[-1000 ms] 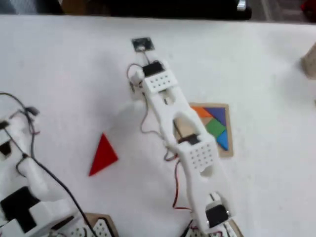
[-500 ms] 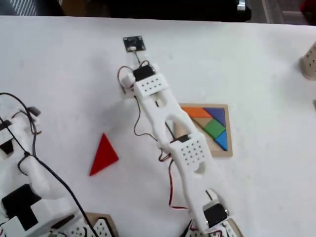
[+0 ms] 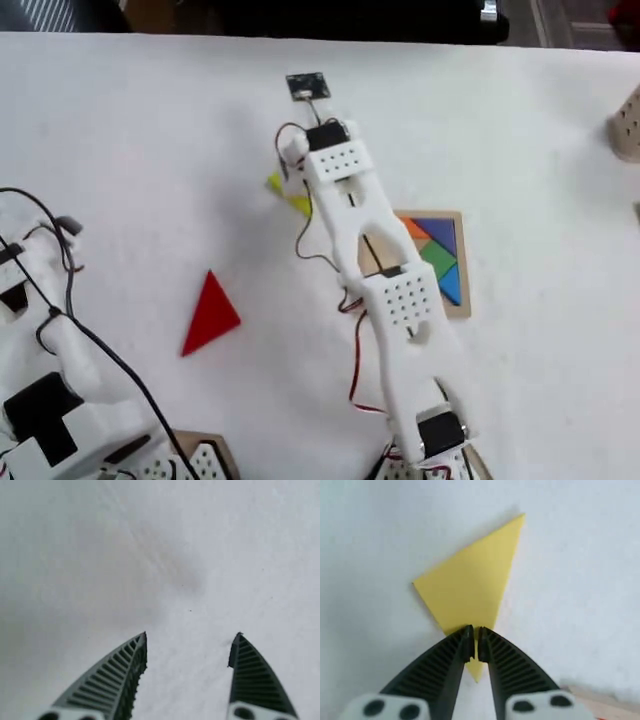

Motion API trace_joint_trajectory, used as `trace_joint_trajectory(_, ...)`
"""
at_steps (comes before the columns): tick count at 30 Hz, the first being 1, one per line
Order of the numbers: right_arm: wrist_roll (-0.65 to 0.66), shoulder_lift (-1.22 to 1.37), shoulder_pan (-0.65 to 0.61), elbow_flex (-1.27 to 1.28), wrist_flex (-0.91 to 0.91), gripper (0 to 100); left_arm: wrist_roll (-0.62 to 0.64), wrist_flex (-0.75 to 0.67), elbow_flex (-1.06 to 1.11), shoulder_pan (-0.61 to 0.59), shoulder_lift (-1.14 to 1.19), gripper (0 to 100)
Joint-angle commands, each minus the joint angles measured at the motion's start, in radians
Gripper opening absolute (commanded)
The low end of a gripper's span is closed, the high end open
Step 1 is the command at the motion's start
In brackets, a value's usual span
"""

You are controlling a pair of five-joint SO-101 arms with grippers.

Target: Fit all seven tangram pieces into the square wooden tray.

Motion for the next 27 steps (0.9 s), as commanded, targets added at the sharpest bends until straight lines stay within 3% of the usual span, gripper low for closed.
trace_joint_trajectory(1, 0.052, -0.012, -0.021, -0.031, 0.056, 1.8, 0.015, -0.025, -0.026, 0.021, -0.004, 27)
trace_joint_trajectory(10, 0.058, -0.134, -0.073, -0.146, 0.288, 1.8, 0.015, -0.025, -0.025, 0.021, -0.004, 27)
trace_joint_trajectory(19, 0.074, -0.087, -0.085, -0.129, 0.010, 1.8, -0.014, -0.025, -0.025, 0.036, -0.004, 27)
trace_joint_trajectory(24, 0.232, 0.010, -0.087, -0.123, -0.024, 1.8, -0.025, -0.025, -0.025, 0.036, -0.004, 27)
trace_joint_trajectory(27, 0.258, 0.054, -0.070, -0.123, -0.016, 1.8, -0.026, -0.025, -0.025, 0.036, -0.004, 27)
